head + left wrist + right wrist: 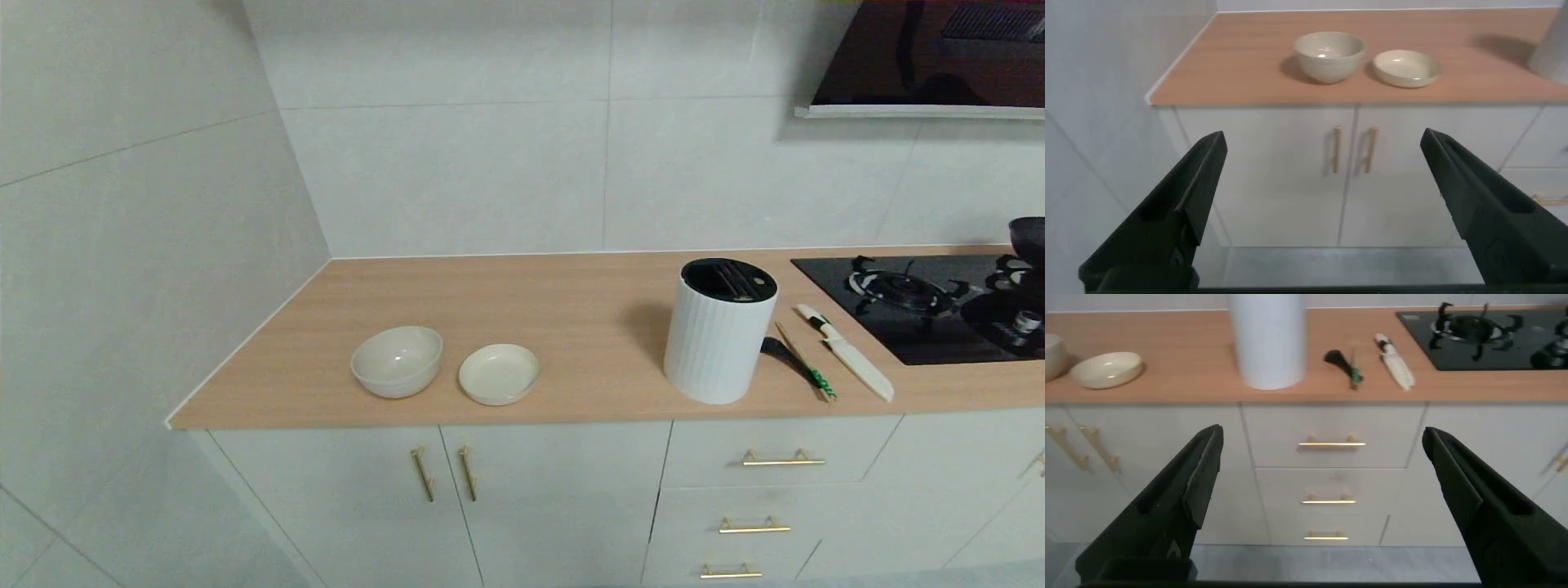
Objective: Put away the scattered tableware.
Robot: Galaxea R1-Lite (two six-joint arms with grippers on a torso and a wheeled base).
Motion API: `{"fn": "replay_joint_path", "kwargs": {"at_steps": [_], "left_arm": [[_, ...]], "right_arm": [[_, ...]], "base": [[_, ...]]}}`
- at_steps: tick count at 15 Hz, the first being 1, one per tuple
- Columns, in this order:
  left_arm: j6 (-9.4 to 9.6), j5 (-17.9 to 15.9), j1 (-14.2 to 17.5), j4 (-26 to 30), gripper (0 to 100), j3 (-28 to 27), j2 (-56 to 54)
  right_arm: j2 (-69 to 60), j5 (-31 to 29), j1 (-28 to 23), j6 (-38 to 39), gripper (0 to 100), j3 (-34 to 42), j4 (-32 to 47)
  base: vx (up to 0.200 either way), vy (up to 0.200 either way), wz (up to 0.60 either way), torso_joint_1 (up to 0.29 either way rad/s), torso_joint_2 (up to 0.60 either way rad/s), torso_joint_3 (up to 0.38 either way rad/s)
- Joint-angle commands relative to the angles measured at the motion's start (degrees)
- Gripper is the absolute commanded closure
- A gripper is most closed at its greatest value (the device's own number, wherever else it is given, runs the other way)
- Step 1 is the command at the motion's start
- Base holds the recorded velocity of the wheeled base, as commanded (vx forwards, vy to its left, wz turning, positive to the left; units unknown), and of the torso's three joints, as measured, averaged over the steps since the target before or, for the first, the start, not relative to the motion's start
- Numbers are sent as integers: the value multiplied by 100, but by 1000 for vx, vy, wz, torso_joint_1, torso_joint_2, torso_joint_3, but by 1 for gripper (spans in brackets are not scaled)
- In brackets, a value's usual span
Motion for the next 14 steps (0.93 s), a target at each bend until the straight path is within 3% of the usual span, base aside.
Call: {"fn": "replay_joint_path", "kwargs": {"at_steps": [1,14], "left_arm": [[-2,2,5,-1,0,0,0],[-2,2,5,-1,0,0,0]], "right_arm": [[7,9,0,-1,0,0,-1],[7,0,0,8,0,0,-10]], "base": [[0,200,0,-2,-2,2],[0,200,0,4,2,2]]}}
